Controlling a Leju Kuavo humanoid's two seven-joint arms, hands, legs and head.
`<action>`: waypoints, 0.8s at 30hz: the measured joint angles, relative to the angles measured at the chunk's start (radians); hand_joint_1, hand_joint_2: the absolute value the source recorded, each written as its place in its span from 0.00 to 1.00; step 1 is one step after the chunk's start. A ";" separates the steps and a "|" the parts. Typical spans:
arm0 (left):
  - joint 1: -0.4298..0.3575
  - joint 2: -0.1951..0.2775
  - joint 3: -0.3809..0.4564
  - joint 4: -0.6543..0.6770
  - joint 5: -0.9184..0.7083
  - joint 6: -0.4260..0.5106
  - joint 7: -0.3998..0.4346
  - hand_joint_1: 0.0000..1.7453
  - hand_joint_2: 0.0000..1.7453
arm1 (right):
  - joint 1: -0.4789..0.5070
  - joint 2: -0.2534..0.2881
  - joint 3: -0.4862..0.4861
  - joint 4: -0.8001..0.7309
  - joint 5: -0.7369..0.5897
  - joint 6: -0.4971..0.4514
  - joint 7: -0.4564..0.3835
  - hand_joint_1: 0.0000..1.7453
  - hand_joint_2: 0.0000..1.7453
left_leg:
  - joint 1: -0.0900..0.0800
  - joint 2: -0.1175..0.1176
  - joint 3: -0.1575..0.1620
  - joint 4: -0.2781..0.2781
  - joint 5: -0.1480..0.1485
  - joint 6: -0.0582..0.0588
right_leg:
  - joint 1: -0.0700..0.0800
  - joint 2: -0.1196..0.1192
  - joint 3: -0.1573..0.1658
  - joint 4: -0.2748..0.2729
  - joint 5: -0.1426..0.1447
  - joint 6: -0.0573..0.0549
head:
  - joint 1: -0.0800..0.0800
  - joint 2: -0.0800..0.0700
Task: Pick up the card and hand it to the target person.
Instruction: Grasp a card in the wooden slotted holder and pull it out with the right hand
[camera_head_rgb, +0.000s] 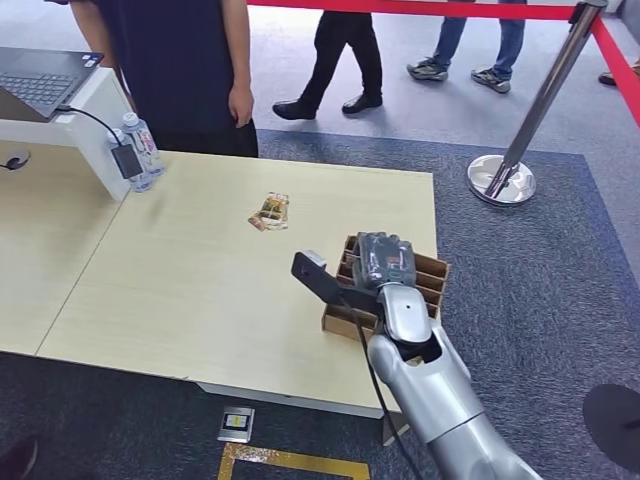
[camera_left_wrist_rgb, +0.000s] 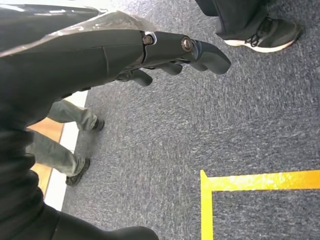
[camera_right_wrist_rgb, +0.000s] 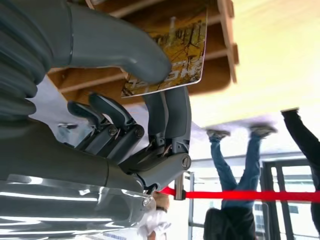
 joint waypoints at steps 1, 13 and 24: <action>0.000 0.000 0.000 0.000 0.002 0.001 0.000 0.00 1.00 | -0.010 -0.001 0.000 -0.002 -0.008 0.007 -0.007 1.00 1.00 | 0.000 0.000 0.000 0.000 0.000 0.000 | 0.000 0.000 0.000 0.000 0.000 0.000 | 0.000 0.000; 0.001 0.000 0.023 0.000 0.023 0.013 -0.007 0.00 1.00 | -0.105 -0.023 0.035 -0.091 -0.186 0.094 -0.114 0.96 1.00 | 0.000 0.000 0.000 0.000 0.000 0.000 | 0.000 0.000 0.000 0.000 0.000 0.000 | 0.000 0.000; 0.000 -0.001 0.032 0.000 0.020 0.017 -0.015 0.00 1.00 | -0.222 -0.008 0.098 -0.115 -0.335 0.144 -0.152 0.96 1.00 | 0.000 0.000 0.000 0.000 0.001 -0.001 | 0.000 0.000 0.000 0.001 0.000 0.000 | 0.000 0.000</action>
